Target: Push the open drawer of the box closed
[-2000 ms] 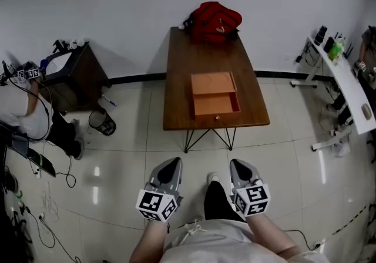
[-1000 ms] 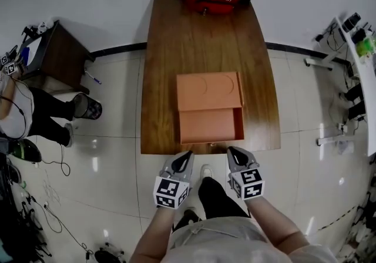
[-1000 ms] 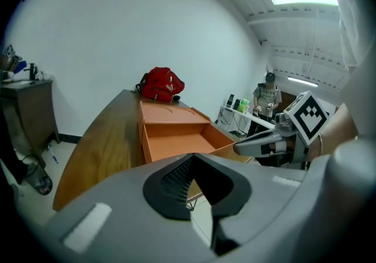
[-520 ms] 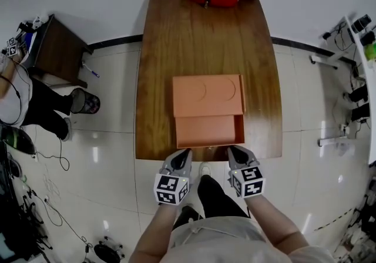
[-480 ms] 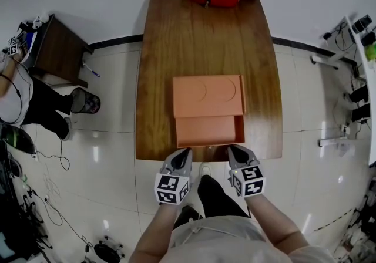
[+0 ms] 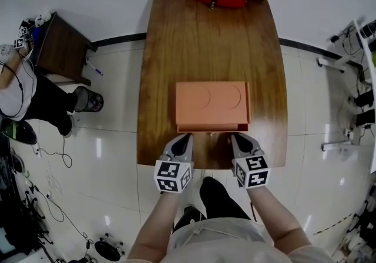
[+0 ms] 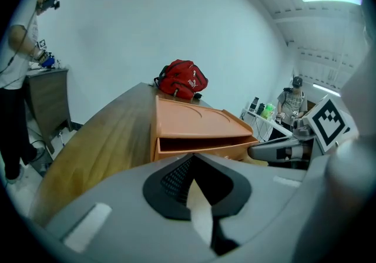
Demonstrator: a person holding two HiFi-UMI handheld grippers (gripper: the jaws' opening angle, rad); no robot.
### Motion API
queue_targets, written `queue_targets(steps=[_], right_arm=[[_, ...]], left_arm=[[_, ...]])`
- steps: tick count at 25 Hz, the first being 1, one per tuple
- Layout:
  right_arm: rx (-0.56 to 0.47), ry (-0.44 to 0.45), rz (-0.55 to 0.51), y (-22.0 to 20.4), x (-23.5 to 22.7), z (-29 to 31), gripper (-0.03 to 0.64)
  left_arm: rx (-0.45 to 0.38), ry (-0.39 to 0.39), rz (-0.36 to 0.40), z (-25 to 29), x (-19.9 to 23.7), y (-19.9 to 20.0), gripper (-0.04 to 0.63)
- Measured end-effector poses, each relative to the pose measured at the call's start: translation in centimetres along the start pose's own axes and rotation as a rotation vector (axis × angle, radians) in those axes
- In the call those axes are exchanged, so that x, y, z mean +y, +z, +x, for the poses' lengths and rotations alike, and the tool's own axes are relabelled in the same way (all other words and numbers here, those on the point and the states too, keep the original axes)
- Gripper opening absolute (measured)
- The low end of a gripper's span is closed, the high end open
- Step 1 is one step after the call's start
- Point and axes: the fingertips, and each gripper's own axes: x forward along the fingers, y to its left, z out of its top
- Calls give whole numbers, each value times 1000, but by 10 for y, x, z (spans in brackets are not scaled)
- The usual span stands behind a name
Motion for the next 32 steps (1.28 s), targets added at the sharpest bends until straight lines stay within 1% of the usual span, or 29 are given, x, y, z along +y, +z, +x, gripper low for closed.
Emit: queue_targets(steps=[5, 10, 14, 17, 19, 21, 24, 26, 29, 32], right_arm=[[-9, -3, -3, 15, -9, 14, 3], [-9, -18, 7, 17, -13, 18, 3], [-16, -20, 2, 17, -11, 9, 3], [-71, 14, -45, 29, 5, -10, 3], [-127, 15, -102, 43, 20, -30, 3], [-197, 7, -149, 59, 35, -55, 3], [-299, 1, -169, 81, 57, -96, 3], [-355, -6, -186, 89, 74, -126, 3], [-431, -5, -244, 89, 104, -170, 3], [-470, 11, -238, 75, 135, -209, 5]], left_arm=[[-14, -1, -2, 13, 8, 15, 8], [-25, -10, -11, 18, 11, 18, 8], [-52, -19, -38, 7, 7, 19, 8], [-99, -34, -38, -14, -4, 31, 8], [-152, -47, -11, -35, -16, 47, 8], [-212, -70, 43, -60, -32, 65, 8], [-291, -110, 140, -100, -61, 87, 8], [-337, -135, 187, -131, -79, 96, 8], [-419, -152, 217, -183, -99, 103, 8], [-494, -145, 256, -240, -112, 103, 8]])
